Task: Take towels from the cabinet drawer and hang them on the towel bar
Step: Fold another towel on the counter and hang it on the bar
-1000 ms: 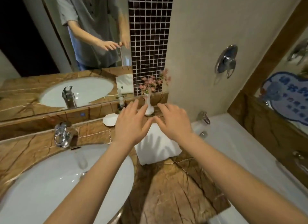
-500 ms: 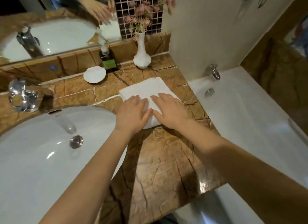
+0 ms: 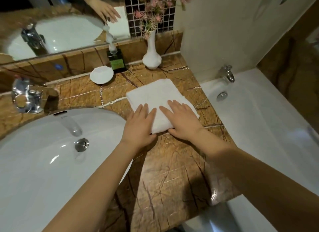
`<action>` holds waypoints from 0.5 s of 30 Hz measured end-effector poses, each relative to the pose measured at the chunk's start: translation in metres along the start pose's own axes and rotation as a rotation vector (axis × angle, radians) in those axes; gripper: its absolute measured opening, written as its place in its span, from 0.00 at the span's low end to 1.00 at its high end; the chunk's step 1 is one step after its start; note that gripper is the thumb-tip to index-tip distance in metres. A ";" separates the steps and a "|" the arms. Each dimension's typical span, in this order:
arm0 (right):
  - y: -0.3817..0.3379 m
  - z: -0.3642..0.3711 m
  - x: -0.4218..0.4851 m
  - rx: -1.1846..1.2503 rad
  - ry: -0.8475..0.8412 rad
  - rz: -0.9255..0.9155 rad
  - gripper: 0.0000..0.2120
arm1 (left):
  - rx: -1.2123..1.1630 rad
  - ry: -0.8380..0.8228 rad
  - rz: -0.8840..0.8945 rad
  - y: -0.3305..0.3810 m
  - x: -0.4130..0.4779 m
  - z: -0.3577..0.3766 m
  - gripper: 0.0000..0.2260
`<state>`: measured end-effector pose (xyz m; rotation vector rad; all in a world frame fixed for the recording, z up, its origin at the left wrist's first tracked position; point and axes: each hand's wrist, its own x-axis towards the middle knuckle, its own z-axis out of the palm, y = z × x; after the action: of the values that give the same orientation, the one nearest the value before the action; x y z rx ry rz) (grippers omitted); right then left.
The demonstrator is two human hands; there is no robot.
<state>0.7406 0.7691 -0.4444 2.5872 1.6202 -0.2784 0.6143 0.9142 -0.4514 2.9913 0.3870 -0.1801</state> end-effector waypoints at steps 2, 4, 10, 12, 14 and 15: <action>-0.002 -0.008 0.004 -0.032 0.022 -0.007 0.34 | -0.016 0.044 -0.001 0.001 0.003 -0.005 0.34; -0.003 -0.018 0.009 -0.038 0.084 -0.028 0.25 | -0.078 0.110 -0.012 0.000 0.005 -0.013 0.27; -0.005 -0.044 0.015 0.107 0.201 -0.019 0.21 | -0.432 0.204 -0.197 -0.004 -0.001 -0.040 0.21; -0.009 -0.056 0.013 0.205 0.228 0.003 0.20 | -0.550 0.199 -0.252 -0.009 -0.007 -0.051 0.21; -0.014 -0.068 0.009 0.290 0.228 0.027 0.19 | -0.661 0.201 -0.268 -0.011 -0.016 -0.062 0.20; -0.017 -0.073 0.006 0.328 0.217 0.037 0.18 | -0.742 0.222 -0.265 -0.012 -0.022 -0.067 0.17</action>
<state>0.7367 0.7938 -0.3732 2.9813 1.7187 -0.2915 0.5968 0.9290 -0.3836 2.2235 0.6924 0.2297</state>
